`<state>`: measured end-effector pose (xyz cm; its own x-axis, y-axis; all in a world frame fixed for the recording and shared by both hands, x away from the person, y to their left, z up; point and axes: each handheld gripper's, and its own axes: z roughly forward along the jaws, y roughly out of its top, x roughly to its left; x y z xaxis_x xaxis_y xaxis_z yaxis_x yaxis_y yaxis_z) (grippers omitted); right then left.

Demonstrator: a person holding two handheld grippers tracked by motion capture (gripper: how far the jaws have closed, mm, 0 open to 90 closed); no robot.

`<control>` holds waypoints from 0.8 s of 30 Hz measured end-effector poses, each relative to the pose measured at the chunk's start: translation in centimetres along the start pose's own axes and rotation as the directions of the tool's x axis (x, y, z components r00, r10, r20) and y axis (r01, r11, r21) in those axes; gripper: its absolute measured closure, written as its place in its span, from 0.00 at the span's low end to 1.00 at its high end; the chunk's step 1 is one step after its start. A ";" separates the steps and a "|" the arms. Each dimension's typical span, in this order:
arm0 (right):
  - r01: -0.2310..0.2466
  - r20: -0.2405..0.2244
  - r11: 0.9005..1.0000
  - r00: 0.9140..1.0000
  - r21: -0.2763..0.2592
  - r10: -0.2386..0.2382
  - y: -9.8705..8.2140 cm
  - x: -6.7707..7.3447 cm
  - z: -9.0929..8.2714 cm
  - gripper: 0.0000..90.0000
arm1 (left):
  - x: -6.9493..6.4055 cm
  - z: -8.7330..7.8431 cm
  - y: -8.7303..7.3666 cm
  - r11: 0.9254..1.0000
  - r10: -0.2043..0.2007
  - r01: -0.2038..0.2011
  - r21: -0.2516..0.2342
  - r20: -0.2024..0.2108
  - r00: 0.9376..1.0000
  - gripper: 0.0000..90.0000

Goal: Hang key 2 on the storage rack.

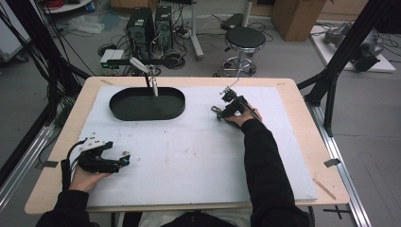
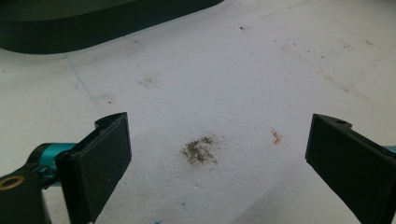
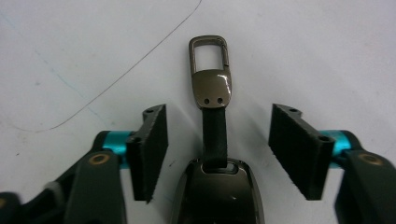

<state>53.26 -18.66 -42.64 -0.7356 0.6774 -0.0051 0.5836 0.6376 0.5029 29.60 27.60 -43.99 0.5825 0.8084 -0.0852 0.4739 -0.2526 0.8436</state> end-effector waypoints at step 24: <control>-0.044 -0.021 0.999 0.999 0.007 0.044 0.1 -0.2 -0.7 0.96 | 0.0 -0.1 0.0 1.000 -0.005 0.005 -0.021 0.012 1.000 0.08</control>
<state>53.20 -19.03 -41.98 -0.7163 0.6969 0.0351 0.6175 0.6097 0.4969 29.52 27.66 -43.88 0.5884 0.8029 -0.0958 0.4631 -0.2375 0.8539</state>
